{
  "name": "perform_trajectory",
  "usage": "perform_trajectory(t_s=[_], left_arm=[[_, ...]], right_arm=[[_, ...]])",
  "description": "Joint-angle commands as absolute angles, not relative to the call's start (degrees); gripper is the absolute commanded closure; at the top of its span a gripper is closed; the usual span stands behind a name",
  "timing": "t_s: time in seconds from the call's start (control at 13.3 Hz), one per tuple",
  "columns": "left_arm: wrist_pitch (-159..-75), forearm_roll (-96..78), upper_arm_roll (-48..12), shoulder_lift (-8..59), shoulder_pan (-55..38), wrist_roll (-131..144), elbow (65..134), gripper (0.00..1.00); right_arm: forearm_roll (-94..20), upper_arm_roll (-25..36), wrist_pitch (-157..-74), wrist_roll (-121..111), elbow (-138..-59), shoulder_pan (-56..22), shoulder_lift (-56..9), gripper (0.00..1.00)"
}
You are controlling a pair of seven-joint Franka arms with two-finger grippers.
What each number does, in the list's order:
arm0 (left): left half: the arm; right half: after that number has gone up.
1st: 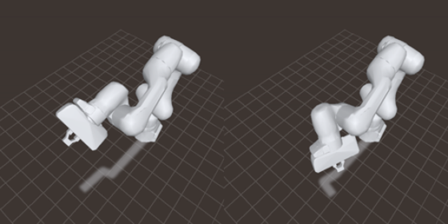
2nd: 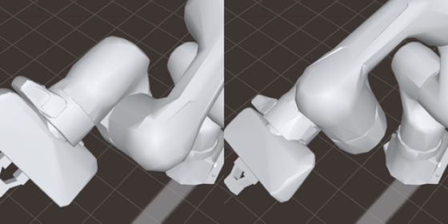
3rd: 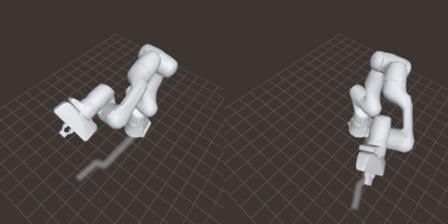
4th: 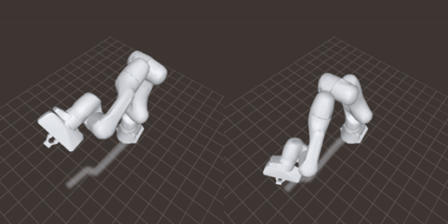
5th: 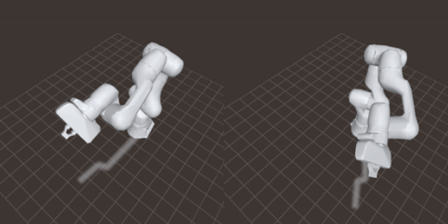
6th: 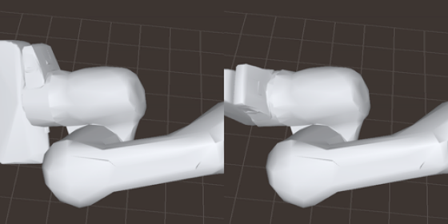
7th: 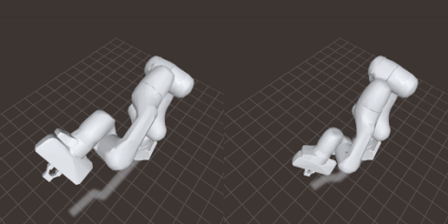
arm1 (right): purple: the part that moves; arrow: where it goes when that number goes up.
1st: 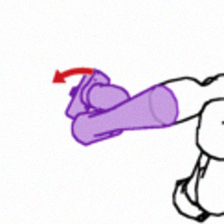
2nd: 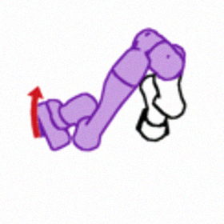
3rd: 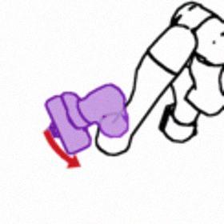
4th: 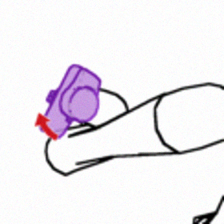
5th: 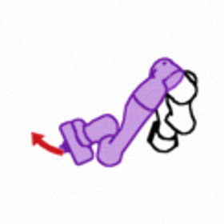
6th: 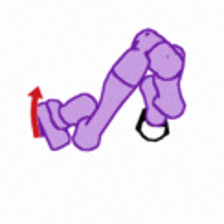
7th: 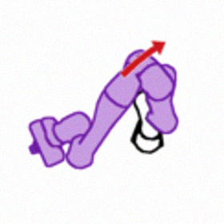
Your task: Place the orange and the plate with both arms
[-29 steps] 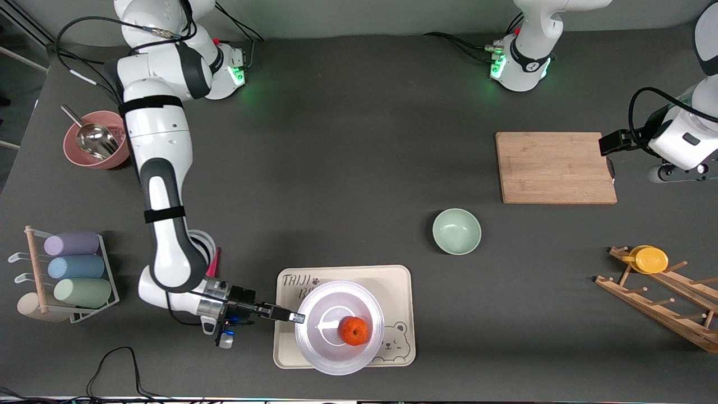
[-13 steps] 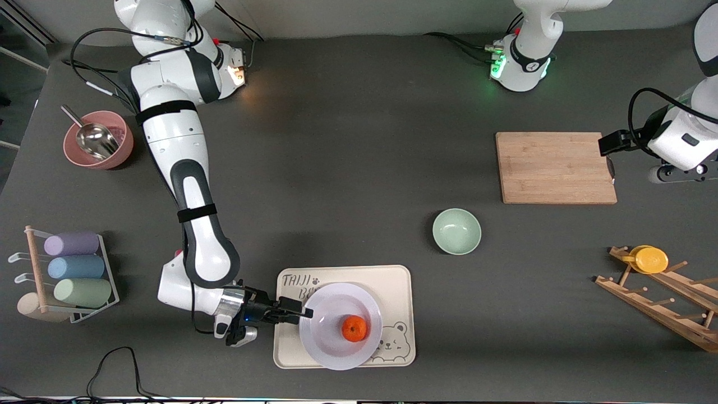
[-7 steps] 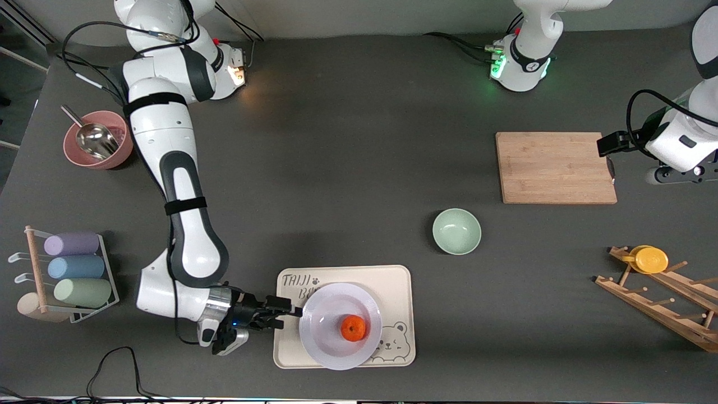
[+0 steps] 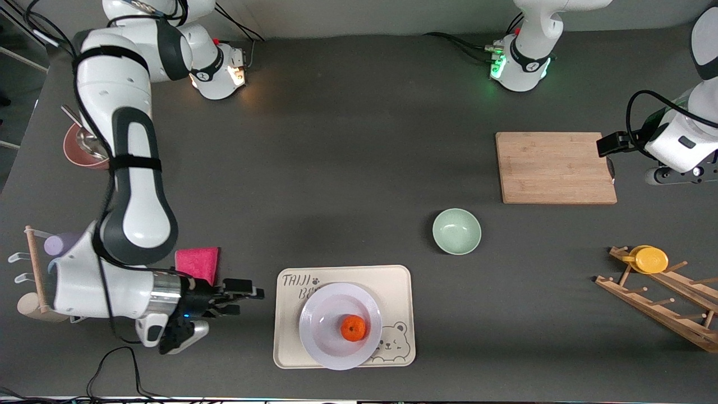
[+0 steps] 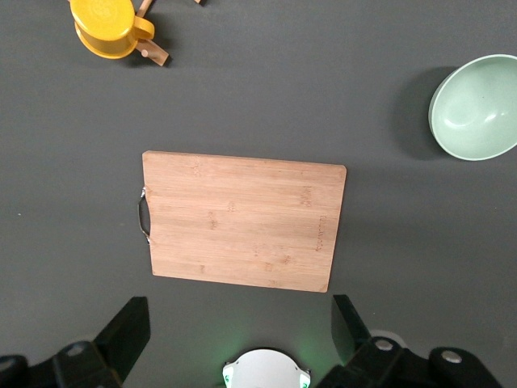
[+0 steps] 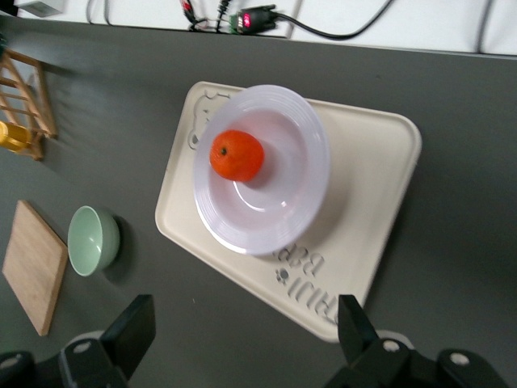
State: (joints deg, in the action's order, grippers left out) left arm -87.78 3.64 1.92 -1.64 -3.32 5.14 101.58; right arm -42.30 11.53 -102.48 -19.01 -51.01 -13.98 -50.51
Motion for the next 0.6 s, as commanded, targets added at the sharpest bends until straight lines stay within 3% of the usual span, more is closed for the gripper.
perform_trajectory(t_s=[0.0, 0.53], left_arm=[[-87.72, 3.34, 2.11, -4.29, -3.34, 4.22, 102.83, 0.0], [-89.02, 0.79, 2.46, -10.19, -2.82, 4.13, 105.9, 0.0]], right_arm=[[-31.85, 11.34, -95.92, -13.64, -54.66, -14.15, -42.48, 0.0], [-14.88, 11.16, -89.93, -9.07, -73.11, -15.12, -22.79, 0.0]])
